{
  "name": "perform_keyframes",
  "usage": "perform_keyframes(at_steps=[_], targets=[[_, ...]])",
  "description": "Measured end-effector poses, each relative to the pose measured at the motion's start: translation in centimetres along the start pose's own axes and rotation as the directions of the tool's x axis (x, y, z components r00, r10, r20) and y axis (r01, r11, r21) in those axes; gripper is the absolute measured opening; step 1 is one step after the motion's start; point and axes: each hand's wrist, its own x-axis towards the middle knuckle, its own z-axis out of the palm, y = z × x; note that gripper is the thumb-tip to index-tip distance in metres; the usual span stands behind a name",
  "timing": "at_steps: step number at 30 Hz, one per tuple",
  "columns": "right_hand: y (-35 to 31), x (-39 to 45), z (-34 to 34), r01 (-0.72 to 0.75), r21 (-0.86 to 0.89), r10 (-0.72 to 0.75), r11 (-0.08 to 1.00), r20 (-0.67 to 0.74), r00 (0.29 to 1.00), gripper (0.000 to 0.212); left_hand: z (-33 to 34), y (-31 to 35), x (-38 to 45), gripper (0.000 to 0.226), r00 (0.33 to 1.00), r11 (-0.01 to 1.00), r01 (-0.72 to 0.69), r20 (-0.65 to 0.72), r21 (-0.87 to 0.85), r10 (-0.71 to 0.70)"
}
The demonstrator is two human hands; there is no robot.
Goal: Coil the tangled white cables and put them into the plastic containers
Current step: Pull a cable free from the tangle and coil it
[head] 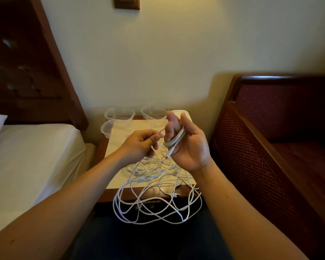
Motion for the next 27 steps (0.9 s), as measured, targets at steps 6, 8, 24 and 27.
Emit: perform_keyframes(at_steps=[6, 8, 24, 27], targets=[[-0.3, 1.0, 1.4, 0.270, -0.205, -0.298, 0.941, -0.118, 0.947, 0.043, -0.2, -0.2, -0.5, 0.022, 0.996, 0.999, 0.042, 0.079, 0.020, -0.043], [0.2, 1.8, 1.3, 0.332, -0.380, -0.411, 0.863, -0.148, 0.900, 0.043, -0.5, 0.2, -0.6, 0.020, 0.991, 0.985, 0.034, 0.124, 0.168, -0.056], [-0.9, 4.6, 0.7, 0.178, -0.639, -0.526, 0.749, -0.409, 0.746, 0.043, -1.8, 4.4, 0.4, 0.029, 0.974, 0.639, -0.147, 0.223, 0.755, -0.039], [-1.1, 4.6, 0.6, 0.238, -0.568, -0.506, 0.788, -0.376, 0.776, 0.046, -2.5, 4.2, 1.0, 0.036, 0.955, 0.418, -0.263, 0.295, 0.870, -0.013]])
